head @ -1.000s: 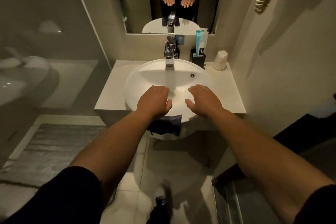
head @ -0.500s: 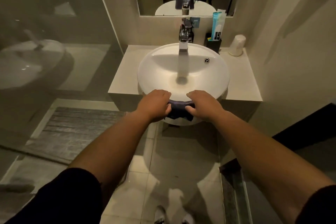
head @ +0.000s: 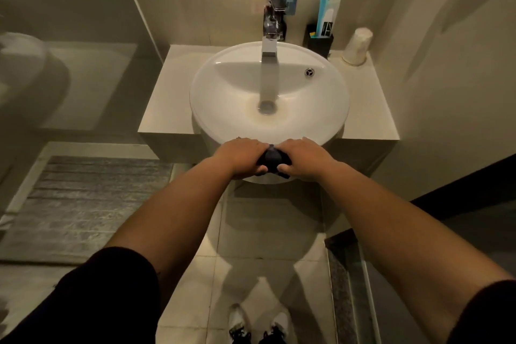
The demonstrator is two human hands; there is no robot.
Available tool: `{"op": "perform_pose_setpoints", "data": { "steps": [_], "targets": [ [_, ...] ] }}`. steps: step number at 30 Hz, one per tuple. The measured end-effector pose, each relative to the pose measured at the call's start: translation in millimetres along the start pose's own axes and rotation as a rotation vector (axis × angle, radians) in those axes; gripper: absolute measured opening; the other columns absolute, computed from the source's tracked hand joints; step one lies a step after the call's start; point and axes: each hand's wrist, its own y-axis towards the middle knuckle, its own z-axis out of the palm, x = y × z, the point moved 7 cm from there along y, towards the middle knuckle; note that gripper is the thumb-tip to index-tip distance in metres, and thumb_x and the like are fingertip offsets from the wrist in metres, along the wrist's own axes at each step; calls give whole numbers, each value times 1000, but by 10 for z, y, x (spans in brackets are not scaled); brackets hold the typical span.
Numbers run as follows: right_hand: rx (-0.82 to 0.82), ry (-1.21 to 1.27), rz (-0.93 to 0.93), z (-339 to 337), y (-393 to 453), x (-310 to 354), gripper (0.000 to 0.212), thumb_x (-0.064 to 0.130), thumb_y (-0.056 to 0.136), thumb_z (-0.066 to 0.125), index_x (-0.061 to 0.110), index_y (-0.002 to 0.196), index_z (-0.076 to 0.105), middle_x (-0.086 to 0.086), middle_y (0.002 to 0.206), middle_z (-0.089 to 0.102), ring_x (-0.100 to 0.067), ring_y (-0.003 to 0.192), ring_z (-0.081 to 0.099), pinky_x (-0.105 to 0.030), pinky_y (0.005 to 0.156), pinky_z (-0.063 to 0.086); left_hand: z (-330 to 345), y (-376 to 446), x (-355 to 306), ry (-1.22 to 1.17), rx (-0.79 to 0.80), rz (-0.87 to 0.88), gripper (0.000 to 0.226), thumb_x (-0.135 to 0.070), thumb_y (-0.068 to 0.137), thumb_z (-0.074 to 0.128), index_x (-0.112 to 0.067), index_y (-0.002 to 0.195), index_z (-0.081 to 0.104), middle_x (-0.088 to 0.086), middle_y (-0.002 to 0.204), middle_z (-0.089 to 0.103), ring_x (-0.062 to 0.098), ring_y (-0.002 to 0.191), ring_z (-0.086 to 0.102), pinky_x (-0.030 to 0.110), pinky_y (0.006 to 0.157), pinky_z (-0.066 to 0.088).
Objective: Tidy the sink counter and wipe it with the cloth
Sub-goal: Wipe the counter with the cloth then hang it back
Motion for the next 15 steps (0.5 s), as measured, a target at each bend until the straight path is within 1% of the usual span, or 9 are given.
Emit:
{"op": "perform_pose_setpoints", "data": {
  "steps": [3,7,10,13,15],
  "targets": [
    [-71,25,12,-6,-39,-6,27,32,86,63,24,112,62,-2,102,69,-20,84,61,-36,82,50,3,-4,19,8,-36,-24,24,-40,86,61,-26,106,58,-1,96,68,19,81,62,42,78,55],
    [-133,0,21,-73,-57,10,22,27,90,61,23,111,66,-3,102,70,-22,86,61,-33,83,47,-71,-65,-12,75,-94,-22,21,-38,90,59,-22,103,61,2,92,68,20,77,61,41,74,55],
    [-144,25,23,-197,-67,54,22,25,91,60,23,111,67,-3,101,71,-23,87,61,-32,83,47,-215,-146,-41,81,-129,-13,17,-33,90,60,-18,99,60,3,88,65,20,74,58,40,71,54],
    [-145,87,4,-379,-71,141,20,23,89,60,24,108,67,-3,100,71,-23,88,61,-31,77,45,-399,-237,-35,44,-113,-63,12,-30,91,58,-19,96,57,3,85,63,20,72,56,40,70,53],
    [-171,115,-14,-530,-67,219,20,23,88,62,25,107,66,-2,100,71,-20,85,59,-29,72,40,-527,-308,-5,-8,-99,-110,14,-31,91,58,-19,95,54,4,87,63,20,71,56,39,68,52]
  ]
}}
